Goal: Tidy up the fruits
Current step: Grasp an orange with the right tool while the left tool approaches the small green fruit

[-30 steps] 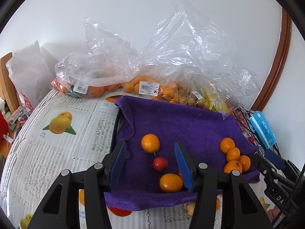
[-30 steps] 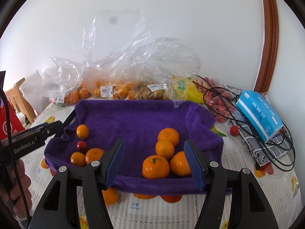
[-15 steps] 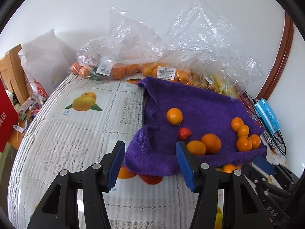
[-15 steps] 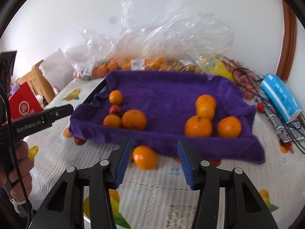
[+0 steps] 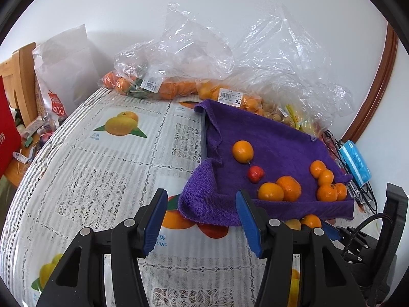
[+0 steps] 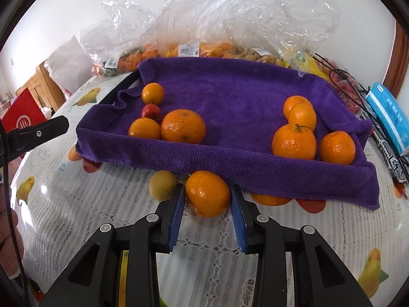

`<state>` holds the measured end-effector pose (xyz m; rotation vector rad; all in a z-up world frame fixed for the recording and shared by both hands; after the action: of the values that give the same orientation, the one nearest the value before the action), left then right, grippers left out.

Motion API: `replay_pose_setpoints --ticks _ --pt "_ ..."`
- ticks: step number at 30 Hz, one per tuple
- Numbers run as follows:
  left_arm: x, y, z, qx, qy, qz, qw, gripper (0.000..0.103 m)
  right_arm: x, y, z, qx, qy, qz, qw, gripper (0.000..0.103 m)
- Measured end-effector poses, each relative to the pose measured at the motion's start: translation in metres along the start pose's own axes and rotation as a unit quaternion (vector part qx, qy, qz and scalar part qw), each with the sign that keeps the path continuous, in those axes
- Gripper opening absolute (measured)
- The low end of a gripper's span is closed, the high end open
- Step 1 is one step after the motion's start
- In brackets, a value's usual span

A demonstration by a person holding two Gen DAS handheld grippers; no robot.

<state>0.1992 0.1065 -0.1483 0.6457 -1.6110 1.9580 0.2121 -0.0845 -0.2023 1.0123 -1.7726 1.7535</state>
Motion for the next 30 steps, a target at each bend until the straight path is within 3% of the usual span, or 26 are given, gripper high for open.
replay_pose_setpoints --ticks 8,14,21,26,30 --pt "-0.004 0.002 0.005 -0.012 0.005 -0.007 0.9999 0.053 0.011 0.003 0.0 0.012 0.009 0.025 1.0 0.034" --pt "-0.002 0.005 0.013 -0.029 0.014 -0.003 0.9995 0.053 0.03 0.004 0.016 -0.007 0.014 0.044 0.999 0.027" --pt "-0.003 0.006 0.015 -0.032 0.024 -0.006 0.9992 0.053 0.026 0.002 0.016 -0.002 0.011 0.041 0.999 0.027" --pt "-0.003 0.007 0.015 -0.031 0.026 -0.007 0.9991 0.053 0.007 0.002 0.01 0.001 0.011 0.016 1.0 0.032" --pt "-0.002 0.007 0.015 -0.032 0.03 -0.006 0.999 0.053 0.01 0.004 0.005 0.016 0.014 0.027 0.999 0.032"
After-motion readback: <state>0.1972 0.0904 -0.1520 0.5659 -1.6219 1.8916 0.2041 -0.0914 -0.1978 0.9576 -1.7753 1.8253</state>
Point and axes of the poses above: each gripper's, at about its wrist camera, not at the fingertips, and x roughly against the way its jaws point, z to its right, y to its underside, the point moved 4 cm from there along -x, roughly the way its jaws point, and after that the axes turned 7 degrees about -x, right-handed, at the moved point
